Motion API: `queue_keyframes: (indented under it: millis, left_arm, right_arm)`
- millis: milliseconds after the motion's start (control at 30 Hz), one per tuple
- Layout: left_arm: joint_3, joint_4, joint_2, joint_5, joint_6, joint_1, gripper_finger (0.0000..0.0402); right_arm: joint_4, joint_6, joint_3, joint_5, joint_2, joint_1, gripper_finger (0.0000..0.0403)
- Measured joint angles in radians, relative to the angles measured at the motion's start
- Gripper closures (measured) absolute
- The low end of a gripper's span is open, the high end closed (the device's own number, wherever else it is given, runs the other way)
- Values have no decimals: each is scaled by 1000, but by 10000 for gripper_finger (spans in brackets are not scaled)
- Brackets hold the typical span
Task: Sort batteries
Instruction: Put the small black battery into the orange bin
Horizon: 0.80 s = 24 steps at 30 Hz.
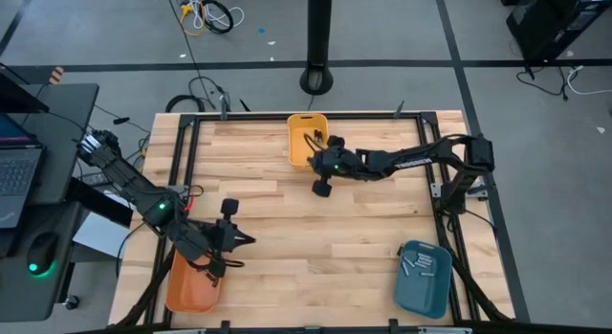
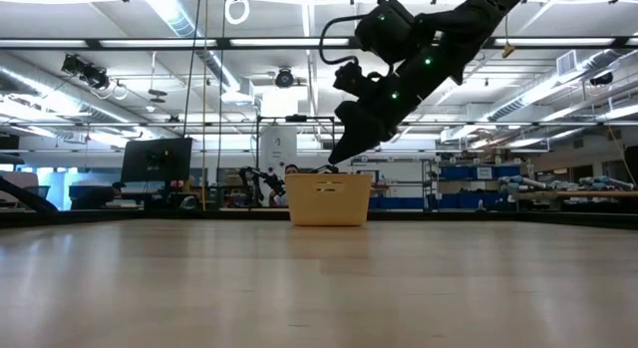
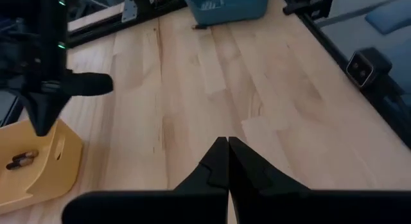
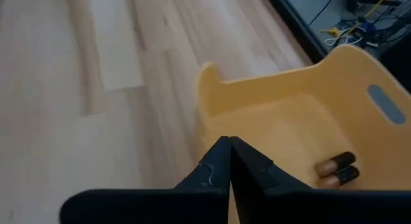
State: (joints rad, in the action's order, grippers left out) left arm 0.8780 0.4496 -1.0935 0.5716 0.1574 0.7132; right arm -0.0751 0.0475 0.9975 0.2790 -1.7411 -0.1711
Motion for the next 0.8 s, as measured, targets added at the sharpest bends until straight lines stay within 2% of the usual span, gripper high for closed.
queue_keyframes:
  millis: [100,233,467,667,800]
  left_arm:
    - [-4,-57,0,0,-27,0,396]
    - [-63,-193,0,-1,-78,-2,396]
    - [-264,-557,0,-76,-123,-62,396]
    - [-377,-798,0,-207,-129,-167,396]
    - [-386,-828,0,-278,-131,-221,396]
  right_arm:
    - [4,-11,-28,-4,25,36,395]
    - [65,-55,-68,-7,108,104,382]
    - [263,-216,-181,-37,285,259,395]
    - [599,-404,-159,-113,326,373,388]
    - [813,-515,-116,-191,321,425,391]
